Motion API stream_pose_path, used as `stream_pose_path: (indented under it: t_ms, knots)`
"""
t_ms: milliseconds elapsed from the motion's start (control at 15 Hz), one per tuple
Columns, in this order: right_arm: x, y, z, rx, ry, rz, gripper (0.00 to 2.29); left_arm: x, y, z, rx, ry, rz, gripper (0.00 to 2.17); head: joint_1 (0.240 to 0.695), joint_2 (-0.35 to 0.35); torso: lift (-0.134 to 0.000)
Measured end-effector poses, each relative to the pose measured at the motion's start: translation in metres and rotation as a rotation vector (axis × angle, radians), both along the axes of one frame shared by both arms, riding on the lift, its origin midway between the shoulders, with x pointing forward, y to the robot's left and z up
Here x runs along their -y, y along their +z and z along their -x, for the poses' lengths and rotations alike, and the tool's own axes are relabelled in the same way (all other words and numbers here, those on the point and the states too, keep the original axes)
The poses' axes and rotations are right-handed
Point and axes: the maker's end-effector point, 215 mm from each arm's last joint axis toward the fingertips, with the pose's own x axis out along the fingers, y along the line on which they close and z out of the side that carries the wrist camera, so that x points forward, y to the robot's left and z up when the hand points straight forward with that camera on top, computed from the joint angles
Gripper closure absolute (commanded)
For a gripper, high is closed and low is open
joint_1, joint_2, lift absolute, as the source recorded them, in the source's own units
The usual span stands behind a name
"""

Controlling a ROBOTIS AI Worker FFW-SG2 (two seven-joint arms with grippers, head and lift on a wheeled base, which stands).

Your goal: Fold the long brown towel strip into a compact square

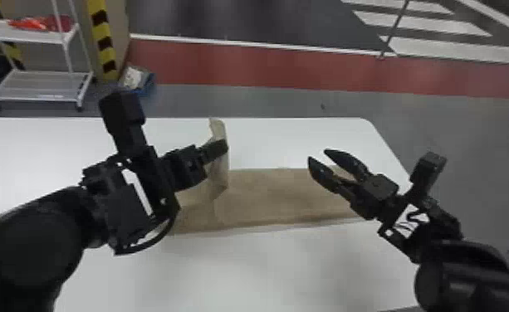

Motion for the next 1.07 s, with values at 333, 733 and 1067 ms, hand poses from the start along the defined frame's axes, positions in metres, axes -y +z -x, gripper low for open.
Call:
stream_pose_path:
  t_ms: [333, 733, 1067]
  knots:
    - [0.101, 0.027, 0.036, 0.117, -0.165, -0.013, 0.09, 0.043, -0.033, 0.0, 0.03, 0.025, -0.064, 1.18, 0.69, -0.35, -0.125]
    - [0.136, 0.025, 0.045, 0.149, -0.218, -0.015, 0.09, 0.076, -0.071, 0.012, 0.024, 0.011, -0.095, 0.53, 0.695, -0.35, -0.125]
    - [0.133, 0.022, 0.046, 0.147, -0.214, -0.023, 0.09, 0.092, -0.071, 0.007, 0.066, 0.017, 0.002, 0.03, 0.695, -0.35, -0.125]
